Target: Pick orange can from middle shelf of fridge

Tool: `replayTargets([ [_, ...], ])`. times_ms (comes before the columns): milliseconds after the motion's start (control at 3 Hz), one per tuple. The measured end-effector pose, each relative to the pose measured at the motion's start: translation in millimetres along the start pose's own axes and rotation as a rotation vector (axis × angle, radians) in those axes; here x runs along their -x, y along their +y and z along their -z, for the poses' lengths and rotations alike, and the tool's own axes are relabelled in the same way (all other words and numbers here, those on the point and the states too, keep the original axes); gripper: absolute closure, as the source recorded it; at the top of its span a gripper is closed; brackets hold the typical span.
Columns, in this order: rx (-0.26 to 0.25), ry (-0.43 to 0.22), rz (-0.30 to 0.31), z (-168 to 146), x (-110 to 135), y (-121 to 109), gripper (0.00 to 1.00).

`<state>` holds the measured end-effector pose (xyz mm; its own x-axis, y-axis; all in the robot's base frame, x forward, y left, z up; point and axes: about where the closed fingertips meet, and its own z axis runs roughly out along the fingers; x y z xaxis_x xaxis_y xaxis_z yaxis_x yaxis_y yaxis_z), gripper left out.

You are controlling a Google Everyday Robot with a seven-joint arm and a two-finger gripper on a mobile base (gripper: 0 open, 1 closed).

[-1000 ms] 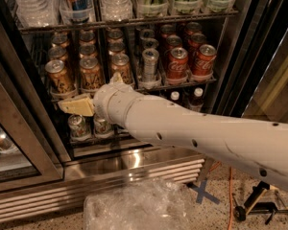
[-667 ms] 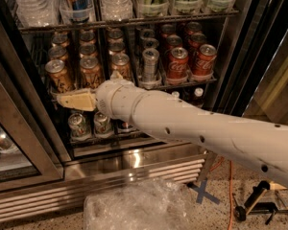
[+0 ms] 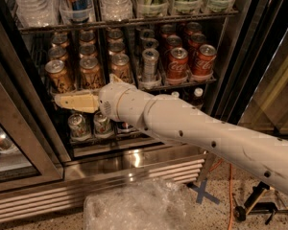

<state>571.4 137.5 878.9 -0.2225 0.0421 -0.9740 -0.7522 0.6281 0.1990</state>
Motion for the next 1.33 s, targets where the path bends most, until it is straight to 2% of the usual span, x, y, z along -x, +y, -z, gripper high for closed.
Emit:
replayTargets([
  [667, -0.014, -0.018, -0.003, 1.3, 0.6, 3.2, 0.0],
  [1333, -0.089, -0.121, -0.021, 4.4, -1.1, 10.3, 0.0],
])
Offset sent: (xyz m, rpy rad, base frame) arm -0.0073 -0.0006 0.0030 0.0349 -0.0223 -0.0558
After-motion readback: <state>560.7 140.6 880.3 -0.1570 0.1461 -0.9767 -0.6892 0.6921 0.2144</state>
